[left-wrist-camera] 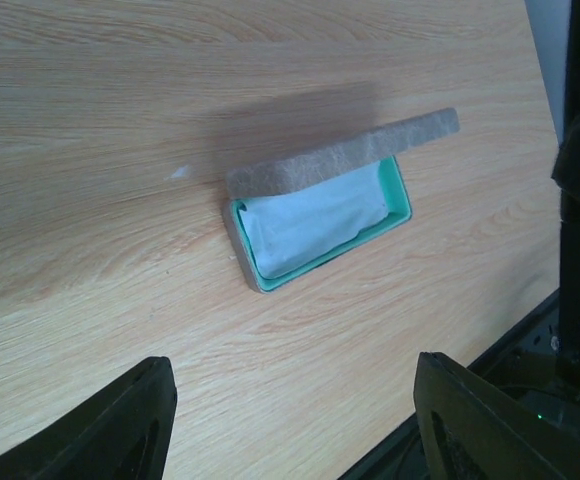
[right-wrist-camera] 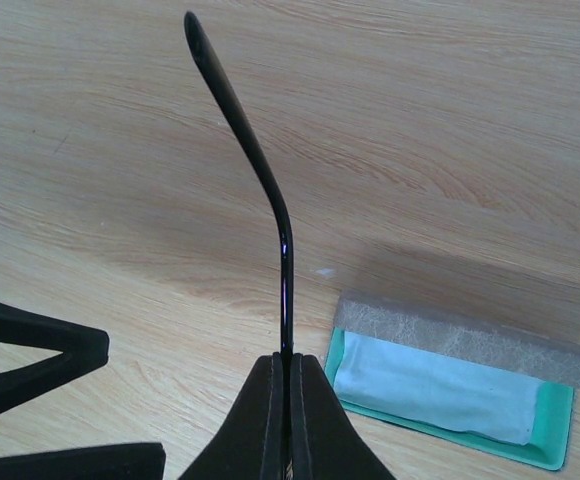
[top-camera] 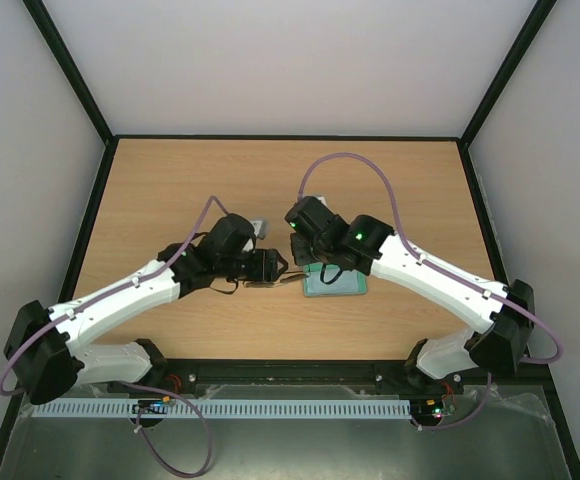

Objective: Organize the sunglasses
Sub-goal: Fold the sunglasses.

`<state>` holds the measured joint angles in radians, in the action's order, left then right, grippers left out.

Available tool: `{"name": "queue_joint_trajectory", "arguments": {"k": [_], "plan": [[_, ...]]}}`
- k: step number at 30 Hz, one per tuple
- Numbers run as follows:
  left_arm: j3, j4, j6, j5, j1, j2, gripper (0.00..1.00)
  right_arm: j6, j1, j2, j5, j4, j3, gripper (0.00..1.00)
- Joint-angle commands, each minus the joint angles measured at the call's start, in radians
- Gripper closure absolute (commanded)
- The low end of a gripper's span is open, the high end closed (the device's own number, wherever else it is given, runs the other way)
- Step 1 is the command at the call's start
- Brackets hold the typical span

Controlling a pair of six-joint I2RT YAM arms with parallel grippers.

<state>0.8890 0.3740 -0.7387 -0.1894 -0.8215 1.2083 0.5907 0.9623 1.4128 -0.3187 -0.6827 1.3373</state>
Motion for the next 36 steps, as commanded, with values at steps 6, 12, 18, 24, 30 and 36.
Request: {"name": "queue_joint_trajectory", "arguments": {"k": [6, 12, 18, 24, 30, 36], "plan": [[0.121, 0.112, 0.107, -0.050, 0.009, 0.022, 0.31, -0.003, -0.003, -0.032, -0.005, -0.013, -0.021, 0.99], [0.158, 0.138, 0.071, 0.033, 0.145, -0.064, 0.16, 0.005, -0.003, -0.042, -0.014, -0.016, -0.031, 0.99], [0.152, 0.145, 0.003, 0.011, 0.249, -0.223, 0.09, 0.063, -0.023, -0.038, -0.049, -0.028, -0.012, 0.99], [0.003, 0.029, -0.169, -0.065, 0.250, -0.399, 0.01, 0.204, -0.159, -0.098, 0.063, 0.077, -0.055, 0.99], [-0.214, -0.184, -0.377, -0.078, 0.235, -0.533, 0.01, 0.305, -0.229, -0.134, 0.188, 0.211, -0.118, 0.99], [-0.318, -0.405, -0.544, -0.020, 0.235, -0.588, 0.01, 0.410, -0.231, -0.139, 0.213, 0.312, -0.178, 0.99]]}}
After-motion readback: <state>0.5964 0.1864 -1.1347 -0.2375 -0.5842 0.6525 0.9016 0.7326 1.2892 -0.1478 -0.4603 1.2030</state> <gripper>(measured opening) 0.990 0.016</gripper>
